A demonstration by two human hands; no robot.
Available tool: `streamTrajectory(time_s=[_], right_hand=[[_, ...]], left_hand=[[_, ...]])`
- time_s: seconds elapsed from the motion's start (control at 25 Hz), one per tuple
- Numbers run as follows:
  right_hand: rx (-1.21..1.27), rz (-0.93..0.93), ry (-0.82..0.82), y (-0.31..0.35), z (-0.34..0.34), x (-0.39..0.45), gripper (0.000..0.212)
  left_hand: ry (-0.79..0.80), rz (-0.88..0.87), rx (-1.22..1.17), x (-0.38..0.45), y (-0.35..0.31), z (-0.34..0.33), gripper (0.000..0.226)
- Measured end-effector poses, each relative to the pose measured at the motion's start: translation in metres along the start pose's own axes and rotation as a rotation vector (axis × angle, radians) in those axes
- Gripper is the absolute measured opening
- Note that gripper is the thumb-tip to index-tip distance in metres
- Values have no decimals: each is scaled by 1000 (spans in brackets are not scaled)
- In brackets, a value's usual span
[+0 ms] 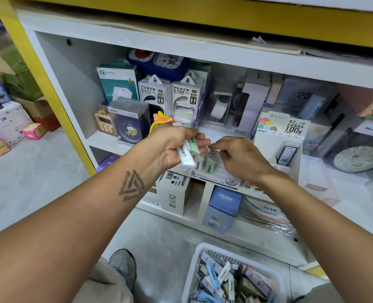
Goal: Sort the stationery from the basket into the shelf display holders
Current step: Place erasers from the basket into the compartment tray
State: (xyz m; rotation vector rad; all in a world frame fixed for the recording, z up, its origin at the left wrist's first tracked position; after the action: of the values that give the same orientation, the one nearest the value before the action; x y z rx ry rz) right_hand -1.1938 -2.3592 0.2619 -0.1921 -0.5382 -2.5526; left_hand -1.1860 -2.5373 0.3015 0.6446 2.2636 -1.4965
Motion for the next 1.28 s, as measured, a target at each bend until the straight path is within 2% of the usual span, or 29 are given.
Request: streamTrajectory(time_s=[0.04,0.12,0.2,0.28,0.36,0.52,0.64,0.88,1.0,1.08,1.16,1.28], right_hand=[[136,-55,-62,3,4,1,32],[645,-223,-120,11,14,1,9],[1010,-293,-48,21,19,-3,15],[1106,-280,-2,26,19,-8,20],[1148,-316,-53,23,22,-9,22],[1113,-429,-213,5,35,-11,18],[1029,-439,-255,-2,38,-12,16],[1030,-469,-343,-14,39,-6,12],[1013,-409,-424,-19,35,-1,22],[898,-378,-444,-20,33,2,24],[671,-300,-431,-22,29,4,17],[415,-179,-396,-20,23,6,19]], left_hand=[[3,-13,3,1,0,-2,18],[1,-57,3,2,1,-6,12],[8,-77,-20,1,2,-12,7],[70,-31,-52,-3,5,-19,17],[119,-18,-68,-4,5,-24,21],[3,-130,-110,-1,-4,-19,3],[-84,-102,-141,2,-4,-12,5],[-100,-62,-114,0,-2,-5,6],[-111,-65,-69,1,-2,-3,5],[-127,-57,-17,2,-2,-2,8],[-129,-38,21,2,-2,0,13],[-97,52,37,2,-3,3,14]])
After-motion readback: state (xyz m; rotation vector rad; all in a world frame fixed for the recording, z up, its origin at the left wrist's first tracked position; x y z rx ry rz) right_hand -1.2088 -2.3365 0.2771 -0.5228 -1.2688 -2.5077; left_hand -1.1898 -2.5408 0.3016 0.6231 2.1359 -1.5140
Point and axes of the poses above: each hand's wrist, its own x-axis towards the middle knuckle, its own z-axis out of the back of the hand, y = z × x, the point moved 1 cm from there along x, towards the middle knuckle, and after that the axes turned 7 degrees about z, right-handed, at the moved point
